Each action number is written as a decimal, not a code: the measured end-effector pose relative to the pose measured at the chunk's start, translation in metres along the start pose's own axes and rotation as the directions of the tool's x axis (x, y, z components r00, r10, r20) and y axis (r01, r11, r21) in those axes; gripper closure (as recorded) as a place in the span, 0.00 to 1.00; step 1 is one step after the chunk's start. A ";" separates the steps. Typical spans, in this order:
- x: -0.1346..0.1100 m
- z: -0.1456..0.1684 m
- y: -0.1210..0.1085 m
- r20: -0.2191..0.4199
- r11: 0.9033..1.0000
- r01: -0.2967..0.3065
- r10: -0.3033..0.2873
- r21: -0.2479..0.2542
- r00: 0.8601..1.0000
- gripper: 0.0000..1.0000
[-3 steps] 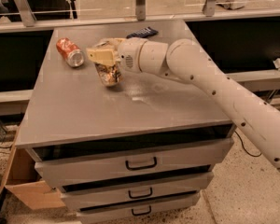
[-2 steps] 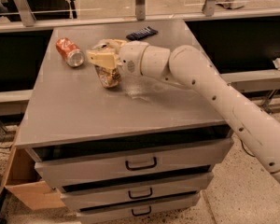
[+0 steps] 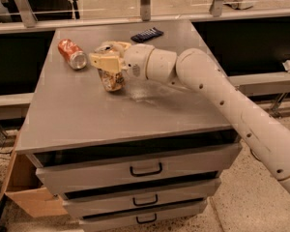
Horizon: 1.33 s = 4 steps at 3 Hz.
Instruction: Place orange can upright
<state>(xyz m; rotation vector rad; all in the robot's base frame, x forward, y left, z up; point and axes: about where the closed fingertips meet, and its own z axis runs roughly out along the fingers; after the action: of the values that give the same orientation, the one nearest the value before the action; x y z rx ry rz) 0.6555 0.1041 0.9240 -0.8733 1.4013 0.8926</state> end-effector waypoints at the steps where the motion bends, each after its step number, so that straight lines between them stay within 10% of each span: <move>1: 0.000 0.000 0.000 0.000 1.000 0.000 0.000 0.000 1.000 0.36; 3: 0.016 -0.025 0.010 0.022 1.000 -0.007 0.007 -0.005 1.000 0.00; 4: 0.027 -0.053 0.016 0.024 1.000 -0.017 0.017 0.008 1.000 0.00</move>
Offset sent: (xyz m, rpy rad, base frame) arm -0.0371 -0.0395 -0.0315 0.0566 -0.0200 0.0148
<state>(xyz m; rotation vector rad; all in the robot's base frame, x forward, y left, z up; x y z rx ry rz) 0.6181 0.0624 0.8974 -0.8431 1.3924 0.9069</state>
